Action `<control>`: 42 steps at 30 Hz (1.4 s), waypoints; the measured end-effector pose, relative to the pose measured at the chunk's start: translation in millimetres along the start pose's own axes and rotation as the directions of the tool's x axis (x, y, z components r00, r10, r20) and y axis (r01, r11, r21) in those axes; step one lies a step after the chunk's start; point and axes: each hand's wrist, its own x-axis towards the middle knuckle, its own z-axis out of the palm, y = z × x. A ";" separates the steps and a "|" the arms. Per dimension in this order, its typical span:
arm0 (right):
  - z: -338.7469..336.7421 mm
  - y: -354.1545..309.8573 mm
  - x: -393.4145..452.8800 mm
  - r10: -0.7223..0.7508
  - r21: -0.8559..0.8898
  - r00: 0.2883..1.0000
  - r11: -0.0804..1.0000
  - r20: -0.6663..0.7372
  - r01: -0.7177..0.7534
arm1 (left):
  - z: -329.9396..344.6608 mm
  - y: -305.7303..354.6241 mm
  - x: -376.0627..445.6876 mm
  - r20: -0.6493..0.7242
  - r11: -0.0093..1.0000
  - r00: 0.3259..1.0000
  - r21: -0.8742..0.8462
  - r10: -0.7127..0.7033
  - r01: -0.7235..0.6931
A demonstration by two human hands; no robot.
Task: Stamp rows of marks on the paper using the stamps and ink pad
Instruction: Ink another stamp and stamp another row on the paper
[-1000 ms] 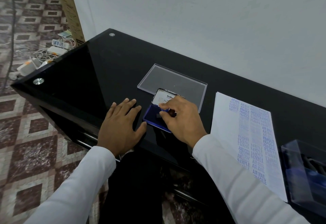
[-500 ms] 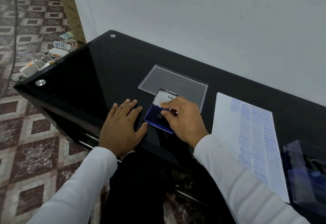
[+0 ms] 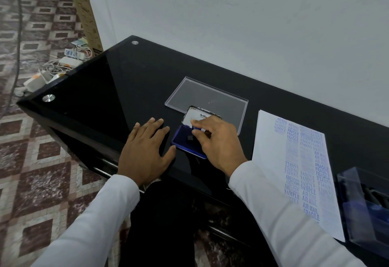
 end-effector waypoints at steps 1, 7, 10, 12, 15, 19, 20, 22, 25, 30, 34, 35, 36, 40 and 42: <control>-0.1 0.5 -0.8 -0.004 0.006 1.000 1.000 -0.002 0.004 | -0.1 0.1 0.0 0.000 1.000 1.000 0.001 0.001 -0.001; -4.1 2.1 -0.7 0.005 0.030 1.000 1.000 0.026 -0.006 | 1.9 -1.0 -1.1 -0.024 1.000 1.000 -0.017 0.009 -0.009; -1.8 1.9 1.6 -0.004 0.008 1.000 1.000 0.013 0.004 | 1.3 -0.9 -1.1 -0.021 1.000 1.000 -0.015 0.009 -0.009; -0.8 1.5 2.2 -0.007 0.008 1.000 1.000 0.007 0.007 | 0.7 -0.5 -1.0 -0.020 1.000 1.000 -0.010 0.007 -0.007; -0.9 0.7 2.4 0.019 0.036 1.000 0.999 0.004 -0.019 | 0.4 -0.6 -1.2 -0.016 1.000 1.000 -0.009 0.008 -0.009; -4.1 0.2 2.3 0.042 0.083 0.999 0.996 0.030 -0.044 | -0.4 -0.2 -0.7 -0.008 1.000 1.000 -0.009 0.001 -0.001; -5.1 0.5 2.0 0.048 0.093 0.998 0.994 0.042 -0.052 | -0.3 -0.3 -0.5 -0.006 1.000 1.000 -0.008 -0.001 0.001; -6.2 1.6 1.2 0.052 0.108 0.998 0.992 0.047 -0.057 | -0.3 -0.2 -0.5 -0.004 1.000 1.000 -0.007 -0.001 0.001; -4.6 1.7 0.7 0.052 0.116 0.998 0.992 0.028 -0.055 | -0.9 0.1 -0.6 -0.006 1.000 1.000 -0.013 -0.001 0.001; -2.3 -0.2 1.8 0.025 0.067 1.000 0.997 -0.002 -0.025 | -0.7 -0.7 -0.6 -0.002 1.000 1.000 -0.010 0.002 -0.002; -3.2 -1.4 1.2 0.011 0.035 1.000 0.999 0.012 -0.012 | 0.4 -0.9 -0.3 -0.001 1.000 1.000 -0.009 0.003 -0.003; -4.0 -1.5 0.9 0.014 0.033 1.000 0.999 0.021 -0.015 | 0.2 -0.8 -0.4 -0.002 1.000 1.000 -0.009 0.004 -0.004; -4.7 -1.3 0.7 0.021 0.031 0.999 0.999 0.034 -0.022 | 0.0 -0.5 -0.3 -0.003 1.000 1.000 -0.012 0.004 -0.004; -6.3 -0.5 0.5 0.041 0.028 0.997 0.999 0.061 -0.043 | -0.8 -0.5 -0.3 0.002 1.000 1.000 -0.009 0.004 -0.004; -5.2 -0.9 0.6 0.027 0.003 0.998 1.000 0.054 -0.028 | -0.4 -0.7 -0.5 -0.002 1.000 1.000 -0.015 0.009 -0.009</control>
